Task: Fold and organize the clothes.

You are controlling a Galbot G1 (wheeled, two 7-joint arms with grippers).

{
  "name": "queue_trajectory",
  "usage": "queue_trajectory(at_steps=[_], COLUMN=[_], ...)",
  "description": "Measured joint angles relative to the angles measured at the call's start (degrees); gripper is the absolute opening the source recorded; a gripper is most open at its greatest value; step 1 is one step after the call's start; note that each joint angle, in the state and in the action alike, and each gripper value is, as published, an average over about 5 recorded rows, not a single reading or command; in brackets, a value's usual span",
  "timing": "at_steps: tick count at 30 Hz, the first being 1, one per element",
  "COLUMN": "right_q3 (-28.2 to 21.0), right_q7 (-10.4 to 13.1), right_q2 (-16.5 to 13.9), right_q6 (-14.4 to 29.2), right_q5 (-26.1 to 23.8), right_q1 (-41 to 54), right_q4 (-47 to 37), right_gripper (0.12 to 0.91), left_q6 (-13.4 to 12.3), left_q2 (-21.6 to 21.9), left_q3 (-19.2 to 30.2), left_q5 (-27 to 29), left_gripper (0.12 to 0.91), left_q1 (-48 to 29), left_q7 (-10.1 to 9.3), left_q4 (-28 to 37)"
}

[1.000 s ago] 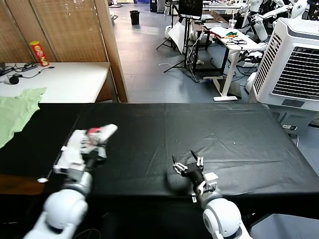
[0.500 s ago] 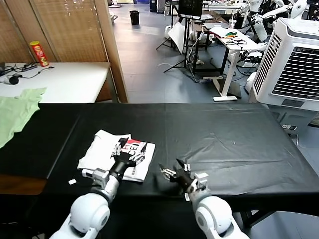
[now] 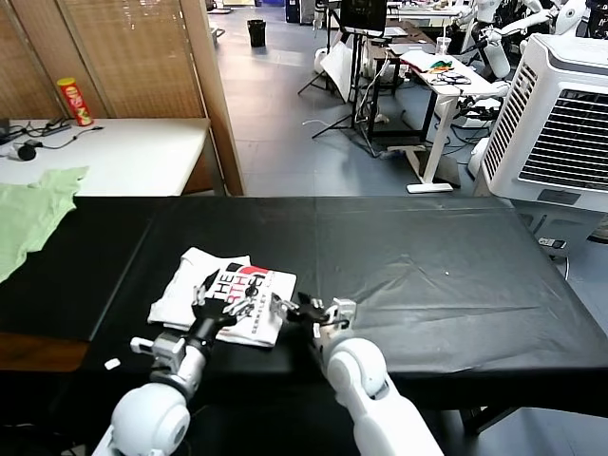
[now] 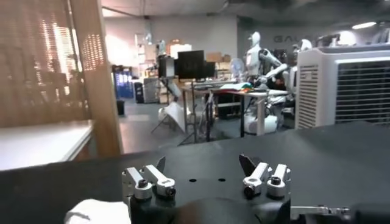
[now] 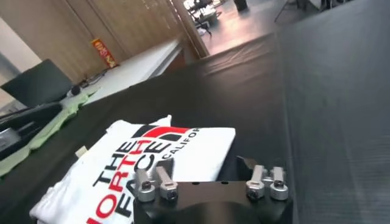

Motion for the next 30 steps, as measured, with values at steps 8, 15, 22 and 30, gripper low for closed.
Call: queue_trajectory(at_steps=[8, 15, 22, 30], right_q3=[0.8, 2.3, 3.7, 5.2], right_q7=[-1.4, -4.1, -10.5, -7.2], right_q2=[0.3, -1.6, -5.0, -9.2], right_q6=[0.1, 0.9, 1.0, 3.5], right_q5=[0.1, -2.6, -10.7, -18.1], right_q1=[3.3, 7.5, 11.9, 5.9], right_q4=[-3.9, -7.9, -11.9, -2.8], right_gripper=[0.290, 0.123, 0.177, 0.607], left_q6=[-0.6, -1.5, -3.2, -5.7], left_q2=[-0.4, -0.9, -1.0, -0.2], left_q3=[-2.3, -4.1, -5.7, -7.6], left_q5=[0.4, 0.6, 0.4, -1.2], left_gripper=[0.798, 0.798, 0.798, 0.798], left_q1=[2.4, 3.8, 5.4, 7.7], left_q7=[-0.05, -0.05, -0.87, -2.42], left_q4=[-0.2, -0.1, 0.9, 1.8])
